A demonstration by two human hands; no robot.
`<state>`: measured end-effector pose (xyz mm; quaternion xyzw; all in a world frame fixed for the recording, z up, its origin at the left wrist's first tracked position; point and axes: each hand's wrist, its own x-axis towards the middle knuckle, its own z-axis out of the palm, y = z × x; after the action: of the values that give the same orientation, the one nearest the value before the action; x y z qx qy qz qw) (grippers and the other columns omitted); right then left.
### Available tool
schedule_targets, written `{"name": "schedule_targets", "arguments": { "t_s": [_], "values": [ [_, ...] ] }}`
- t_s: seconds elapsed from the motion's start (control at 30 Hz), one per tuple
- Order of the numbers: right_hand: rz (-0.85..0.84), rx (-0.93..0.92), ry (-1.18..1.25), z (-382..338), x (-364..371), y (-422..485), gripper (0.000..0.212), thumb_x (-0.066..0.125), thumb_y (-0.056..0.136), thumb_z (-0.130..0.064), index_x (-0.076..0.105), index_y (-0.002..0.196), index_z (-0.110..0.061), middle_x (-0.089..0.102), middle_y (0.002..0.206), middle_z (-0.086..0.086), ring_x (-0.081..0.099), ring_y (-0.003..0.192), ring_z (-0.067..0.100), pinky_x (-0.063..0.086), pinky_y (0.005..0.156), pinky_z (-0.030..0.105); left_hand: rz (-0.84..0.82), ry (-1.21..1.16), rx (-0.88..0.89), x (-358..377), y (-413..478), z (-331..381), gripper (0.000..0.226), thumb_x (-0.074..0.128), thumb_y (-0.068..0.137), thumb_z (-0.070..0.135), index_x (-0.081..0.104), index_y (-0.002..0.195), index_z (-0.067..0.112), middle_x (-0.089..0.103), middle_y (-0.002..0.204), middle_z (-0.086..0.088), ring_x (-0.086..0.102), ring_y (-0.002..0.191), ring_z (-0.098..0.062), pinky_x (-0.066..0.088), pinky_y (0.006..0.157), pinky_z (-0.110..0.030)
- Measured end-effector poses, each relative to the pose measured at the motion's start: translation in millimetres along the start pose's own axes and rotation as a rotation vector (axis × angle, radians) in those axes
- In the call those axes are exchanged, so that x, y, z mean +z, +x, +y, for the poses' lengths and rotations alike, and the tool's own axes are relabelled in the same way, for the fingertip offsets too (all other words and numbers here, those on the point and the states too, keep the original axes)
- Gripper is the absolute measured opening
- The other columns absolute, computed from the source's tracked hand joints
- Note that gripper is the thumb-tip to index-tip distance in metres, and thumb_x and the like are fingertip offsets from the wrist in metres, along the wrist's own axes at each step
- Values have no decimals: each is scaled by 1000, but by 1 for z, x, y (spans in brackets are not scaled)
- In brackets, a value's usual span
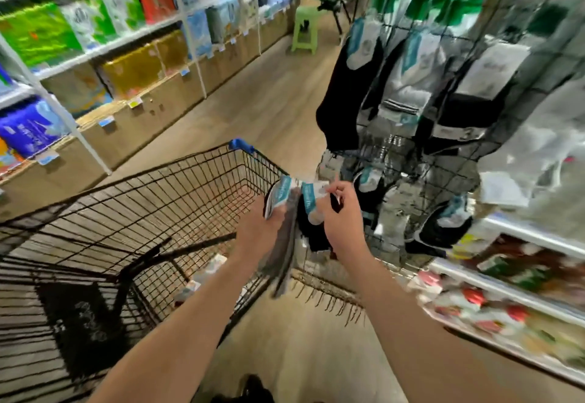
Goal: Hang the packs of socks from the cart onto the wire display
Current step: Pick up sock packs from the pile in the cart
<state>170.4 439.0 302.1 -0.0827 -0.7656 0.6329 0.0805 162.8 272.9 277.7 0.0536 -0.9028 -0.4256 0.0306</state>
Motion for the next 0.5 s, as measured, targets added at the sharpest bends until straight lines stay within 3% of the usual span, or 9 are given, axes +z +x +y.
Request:
{"name": "schedule_targets", "arguments": {
  "t_s": [0.1,0.17,0.23,0.33,0.43,0.5],
  "values": [
    [70,98,-18,35,-35,-15,27,60,97,-17,50,119,-28,56,114,-13,55,109,7,45,93,28,-128,-113,-74,43,-13,-6,24,53,99,40,56,102,17,63,84,0,58,70,-14,43,53,-12],
    [119,189,-6,64,-53,-24,36,61,97,-17,50,129,-29,56,120,-15,54,115,7,43,99,28,-234,-112,-120,77,-20,-17,41,52,97,49,55,115,13,65,104,-6,62,92,-23,52,82,-32],
    [168,258,-21,90,-66,-31,36,59,98,-16,54,133,-23,57,121,-12,54,116,9,40,97,25,-317,-103,-105,111,-26,-28,47,51,97,50,53,119,9,61,112,-9,57,106,-29,46,95,-43],
    [206,309,-79,138,-79,-38,32,58,99,-15,59,131,-19,59,113,-11,56,109,9,39,90,22,-368,-112,-121,160,-35,-43,41,53,98,46,53,119,11,62,113,-10,59,110,-32,47,96,-42],
    [252,357,-50,197,-87,-36,29,59,98,-13,61,126,-19,59,109,-14,57,108,8,40,89,22,-403,-125,-135,208,-38,-61,50,52,102,39,45,140,8,54,129,-2,50,130,-28,39,103,-36],
    [296,361,-39,237,-92,-34,25,60,96,-11,63,120,-20,61,108,-17,59,111,9,43,93,24,-397,-153,-126,239,-34,-80,40,53,102,35,50,136,14,55,123,4,54,126,-26,42,97,-34]
  ]
}}
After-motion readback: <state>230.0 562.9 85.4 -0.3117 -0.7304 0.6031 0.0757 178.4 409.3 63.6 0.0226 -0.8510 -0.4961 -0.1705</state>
